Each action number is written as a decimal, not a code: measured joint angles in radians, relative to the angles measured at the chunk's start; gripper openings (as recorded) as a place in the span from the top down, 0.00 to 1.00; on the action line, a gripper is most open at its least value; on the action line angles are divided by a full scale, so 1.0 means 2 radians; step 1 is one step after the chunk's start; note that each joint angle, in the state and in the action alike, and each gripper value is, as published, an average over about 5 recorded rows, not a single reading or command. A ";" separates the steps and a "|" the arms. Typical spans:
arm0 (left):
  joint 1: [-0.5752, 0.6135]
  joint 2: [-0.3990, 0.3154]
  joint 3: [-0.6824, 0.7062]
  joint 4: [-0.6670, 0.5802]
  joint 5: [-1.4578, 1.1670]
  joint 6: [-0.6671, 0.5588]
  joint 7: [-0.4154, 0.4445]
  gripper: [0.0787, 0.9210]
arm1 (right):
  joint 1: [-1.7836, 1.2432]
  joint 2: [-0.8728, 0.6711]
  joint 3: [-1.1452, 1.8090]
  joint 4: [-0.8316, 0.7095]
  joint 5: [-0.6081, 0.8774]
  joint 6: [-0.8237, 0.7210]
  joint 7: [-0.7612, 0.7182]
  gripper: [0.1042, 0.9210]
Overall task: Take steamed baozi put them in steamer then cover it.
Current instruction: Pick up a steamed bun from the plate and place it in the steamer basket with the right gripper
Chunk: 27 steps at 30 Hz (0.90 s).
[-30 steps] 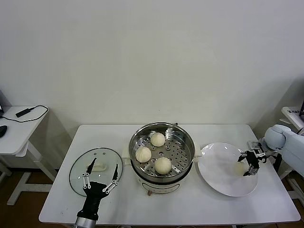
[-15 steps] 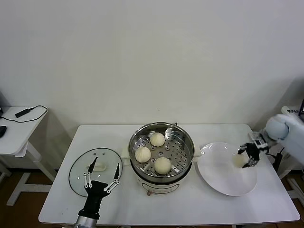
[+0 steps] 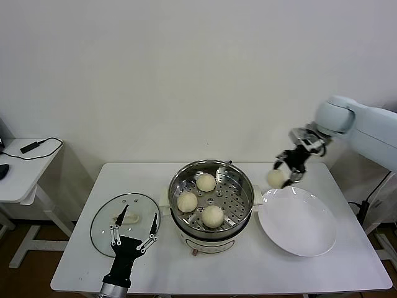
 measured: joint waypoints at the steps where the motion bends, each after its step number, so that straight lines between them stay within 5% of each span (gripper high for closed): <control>1: 0.000 0.000 0.000 0.000 0.000 0.000 0.000 0.12 | 0.006 0.009 -0.007 0.004 0.007 -0.005 0.002 0.31; 27: -0.001 0.002 -0.005 0.004 -0.002 -0.002 -0.006 0.12 | -0.010 0.149 -0.074 -0.018 0.034 -0.050 0.054 0.31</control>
